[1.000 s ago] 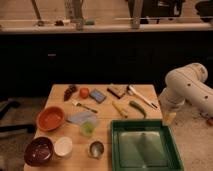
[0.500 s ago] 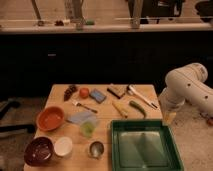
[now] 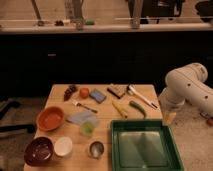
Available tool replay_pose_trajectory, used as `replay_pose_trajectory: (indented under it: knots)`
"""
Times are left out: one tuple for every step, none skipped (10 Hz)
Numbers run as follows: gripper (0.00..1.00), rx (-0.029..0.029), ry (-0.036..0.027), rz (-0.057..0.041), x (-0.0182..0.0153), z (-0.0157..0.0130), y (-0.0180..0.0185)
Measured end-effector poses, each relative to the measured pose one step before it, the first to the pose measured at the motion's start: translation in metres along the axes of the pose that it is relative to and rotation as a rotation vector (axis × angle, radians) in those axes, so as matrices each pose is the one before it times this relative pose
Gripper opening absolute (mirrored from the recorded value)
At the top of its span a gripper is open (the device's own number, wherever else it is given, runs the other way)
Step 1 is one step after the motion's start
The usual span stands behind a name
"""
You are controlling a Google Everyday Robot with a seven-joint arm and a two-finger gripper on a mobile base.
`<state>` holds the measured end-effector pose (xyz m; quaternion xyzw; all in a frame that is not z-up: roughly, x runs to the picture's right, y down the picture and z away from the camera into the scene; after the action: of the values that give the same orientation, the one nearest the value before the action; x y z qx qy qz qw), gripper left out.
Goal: Place brush in metal cup
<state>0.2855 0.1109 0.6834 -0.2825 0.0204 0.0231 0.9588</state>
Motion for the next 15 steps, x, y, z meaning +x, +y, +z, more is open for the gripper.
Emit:
replay_pose_trajectory:
  knots:
    - [0.8,0.00001,0.00002,0.00009,0.00004,0.00002,0.0]
    - [0.8,-0.00077,0.00136,0.00193,0.00039,0.00011,-0.00005]
    - [0.8,-0.00339,-0.00181,0.01051,0.00162,0.00049,-0.00123]
    - [0.8,-0.02229,0.00782,0.04064,0.00698,0.00342,-0.00192]
    - [0.8,-0.01512,-0.00185,0.07226,0.00322,0.00363,-0.01072]
    - [0.8,-0.01081,0.00185,0.049,-0.00016,0.00333,-0.00805]
    - [0.8,-0.00239,0.00087,0.04021,-0.00494,0.00304,-0.00857]
    - [0.8,-0.00144,-0.00565,0.04664,-0.00925,0.00334,-0.00936]
    - [0.8,0.01001,0.00113,0.06979,-0.00809,0.00253,-0.00831]
    - [0.8,0.02378,-0.00423,0.08915,-0.00244,0.00173,-0.00508]
    - [0.8,0.03121,-0.01264,0.10519,-0.00047,0.0012,-0.0026]
    - [0.8,0.03795,-0.02439,0.08658,-0.0047,0.00218,-0.00014]
    - [0.8,0.01925,-0.02552,0.03537,-0.00624,0.00186,0.00055]
    - [0.8,0.00804,-0.02436,0.02647,-0.00239,0.0028,0.00061]
    - [0.8,0.00689,-0.01191,0.01798,0.00172,0.00079,-0.001]
